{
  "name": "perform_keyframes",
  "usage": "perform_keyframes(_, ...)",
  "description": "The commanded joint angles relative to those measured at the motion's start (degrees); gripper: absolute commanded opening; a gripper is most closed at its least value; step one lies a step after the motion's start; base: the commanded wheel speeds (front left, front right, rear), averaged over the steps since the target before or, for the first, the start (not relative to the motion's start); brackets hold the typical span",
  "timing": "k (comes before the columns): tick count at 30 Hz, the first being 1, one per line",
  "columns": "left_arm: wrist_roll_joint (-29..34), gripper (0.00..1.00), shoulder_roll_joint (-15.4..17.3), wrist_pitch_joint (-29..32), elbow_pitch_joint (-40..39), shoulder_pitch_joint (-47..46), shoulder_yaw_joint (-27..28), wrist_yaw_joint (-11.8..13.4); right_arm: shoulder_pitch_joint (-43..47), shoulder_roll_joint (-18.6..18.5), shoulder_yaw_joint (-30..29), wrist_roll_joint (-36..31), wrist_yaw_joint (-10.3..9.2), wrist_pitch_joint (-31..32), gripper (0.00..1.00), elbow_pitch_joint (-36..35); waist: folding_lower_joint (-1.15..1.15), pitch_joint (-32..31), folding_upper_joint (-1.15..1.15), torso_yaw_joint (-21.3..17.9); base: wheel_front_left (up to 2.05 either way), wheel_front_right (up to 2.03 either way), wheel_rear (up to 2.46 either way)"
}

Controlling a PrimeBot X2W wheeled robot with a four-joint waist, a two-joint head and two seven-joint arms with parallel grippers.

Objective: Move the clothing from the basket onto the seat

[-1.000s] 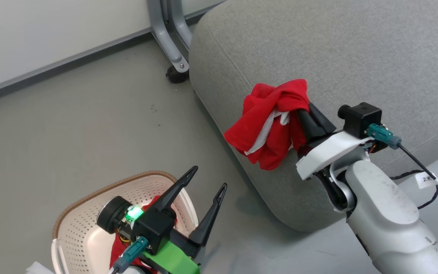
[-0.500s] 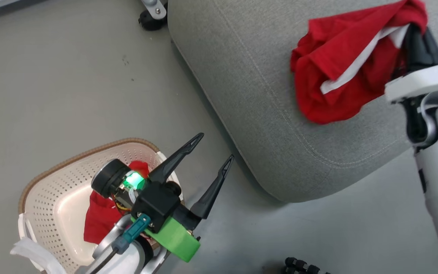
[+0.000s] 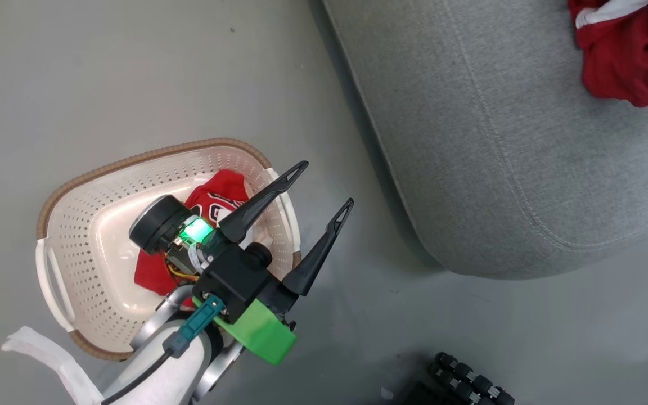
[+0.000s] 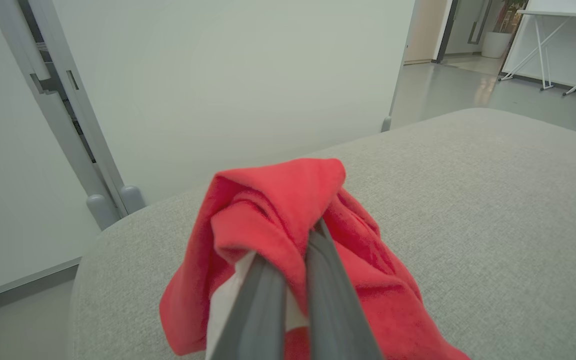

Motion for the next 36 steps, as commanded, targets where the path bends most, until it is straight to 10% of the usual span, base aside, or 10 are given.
perform_keyframes(1,0.59,1.0,0.13,-0.51,0.35,-1.23,0.06,-0.13,-0.05,0.0,-1.06,-0.39,0.0,-0.18,1.0,1.41,-0.01,2.8,0.0,3.01,0.0,0.0,0.0)
perform_keyframes(19,-1.41,1.0,-1.1,-5.16,4.48,0.49,1.45,2.68,19.5,8.94,-6.68,-8.39,0.0,-0.18,1.0,-11.33,-0.01,-4.39,0.0,3.07,0.0,0.0,0.0)
perform_keyframes(36,-7.53,1.0,-4.26,-11.34,11.79,7.89,9.93,9.76,40.04,14.5,4.41,-15.4,0.0,-0.17,1.0,-34.58,-0.01,-17.46,0.0,11.89,0.0,0.0,0.0)
